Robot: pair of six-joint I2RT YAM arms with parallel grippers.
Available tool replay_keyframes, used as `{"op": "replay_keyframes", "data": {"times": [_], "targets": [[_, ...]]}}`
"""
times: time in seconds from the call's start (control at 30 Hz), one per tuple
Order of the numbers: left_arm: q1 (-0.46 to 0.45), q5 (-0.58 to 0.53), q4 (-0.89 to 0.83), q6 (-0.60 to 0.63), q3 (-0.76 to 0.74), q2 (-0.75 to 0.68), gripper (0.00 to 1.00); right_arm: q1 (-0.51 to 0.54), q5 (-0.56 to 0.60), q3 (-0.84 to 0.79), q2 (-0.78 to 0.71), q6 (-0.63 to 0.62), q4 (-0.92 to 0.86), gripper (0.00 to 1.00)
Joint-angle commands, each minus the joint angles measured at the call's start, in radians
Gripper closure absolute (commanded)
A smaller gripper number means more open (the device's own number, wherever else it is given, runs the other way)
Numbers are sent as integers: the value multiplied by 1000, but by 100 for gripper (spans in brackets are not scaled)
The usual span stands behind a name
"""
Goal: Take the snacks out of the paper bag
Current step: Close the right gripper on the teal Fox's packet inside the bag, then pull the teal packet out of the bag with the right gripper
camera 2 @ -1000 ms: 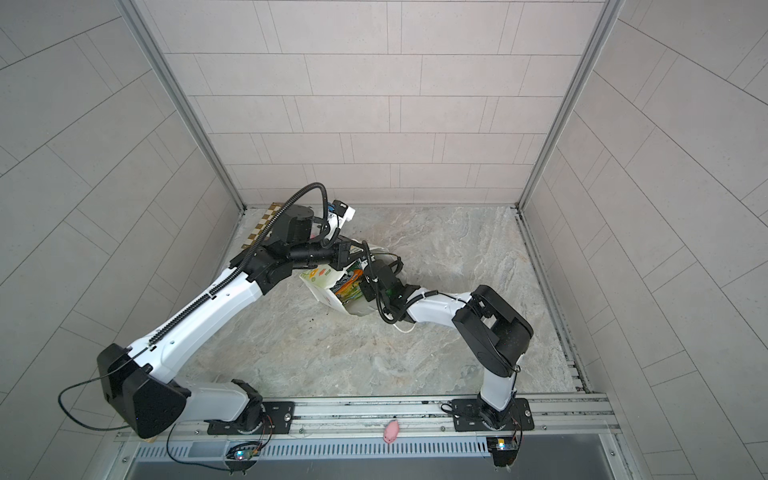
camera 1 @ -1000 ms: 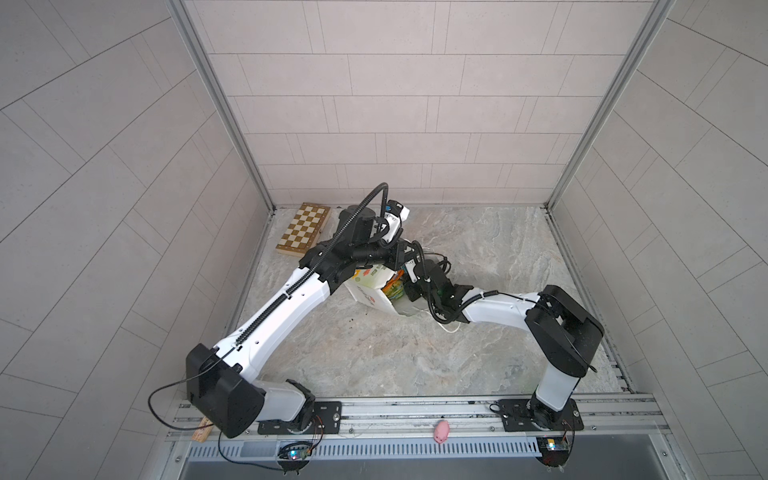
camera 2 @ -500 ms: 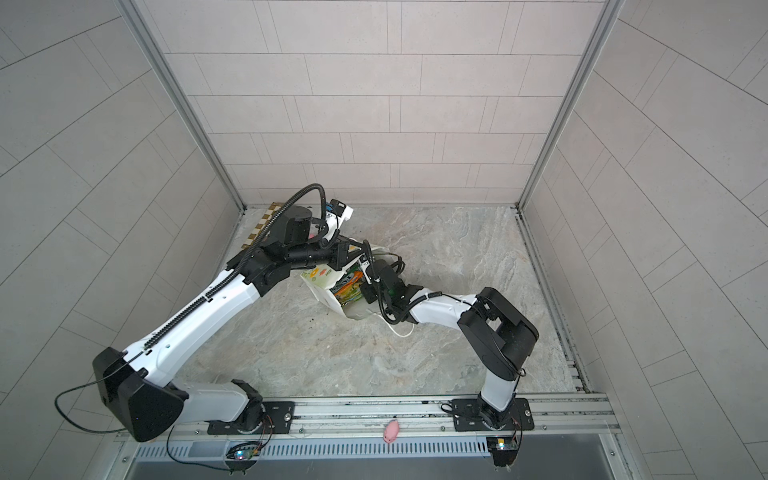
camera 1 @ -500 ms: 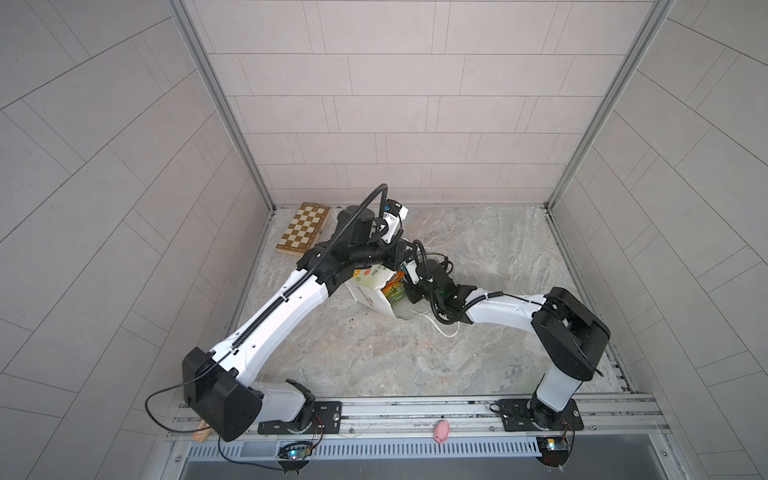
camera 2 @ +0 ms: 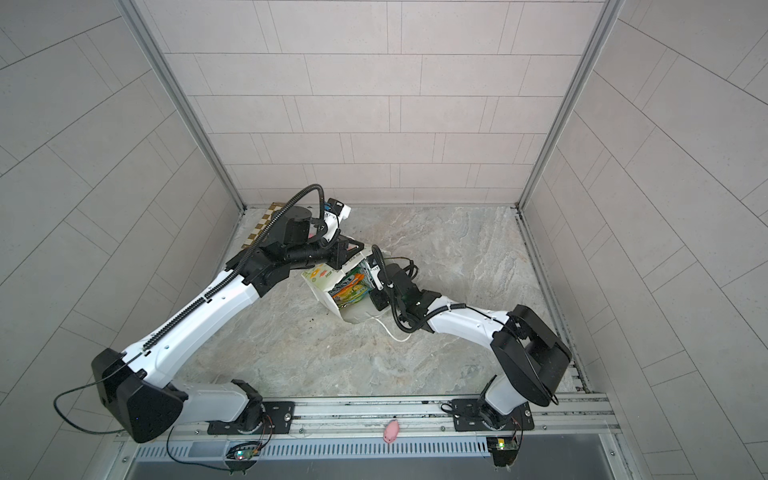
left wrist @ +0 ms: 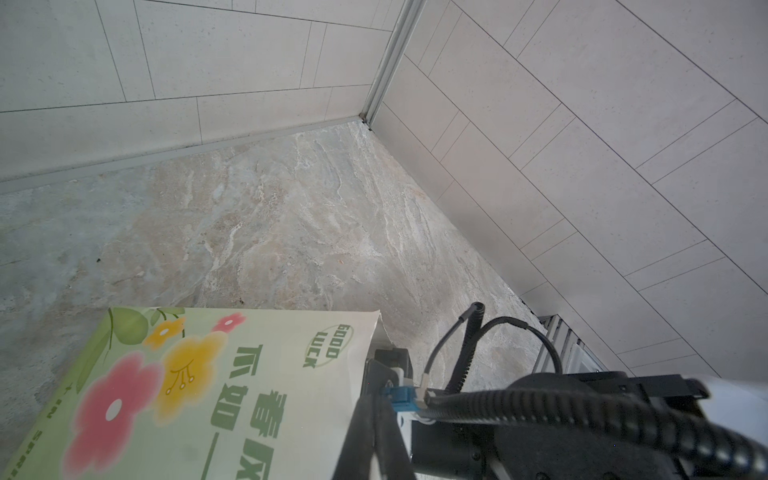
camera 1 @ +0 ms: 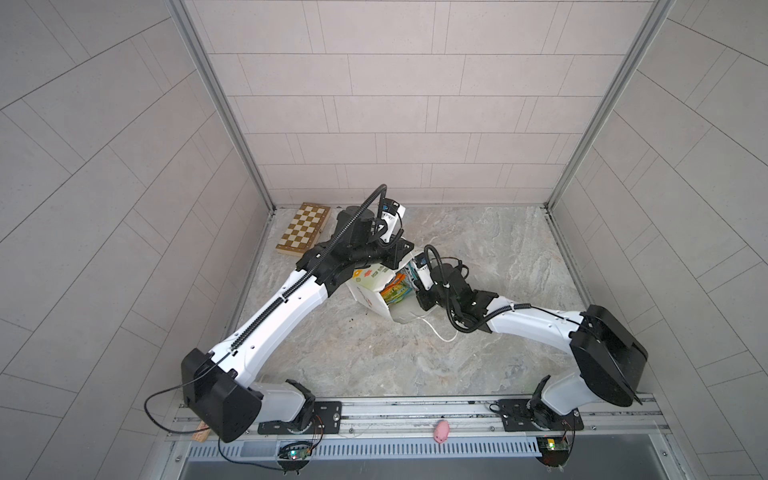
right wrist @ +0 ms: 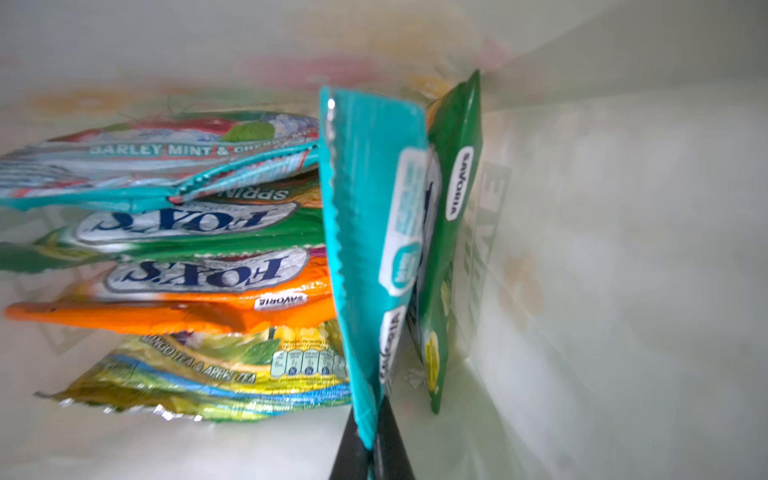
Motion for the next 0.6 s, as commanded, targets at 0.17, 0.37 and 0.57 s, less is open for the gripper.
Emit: {"op": "replay_keyframes", "data": {"times": [0.17, 0.37, 0.57], "targets": [[-3, -14, -11, 11, -9, -7, 100, 6, -23, -27, -192, -34, -147, 100], [-6, -13, -11, 11, -10, -6, 100, 5, -20, -24, -312, -60, -261, 100], [-11, -17, -11, 12, -10, -8, 100, 6, -5, 17, -425, -67, -388, 100]]}}
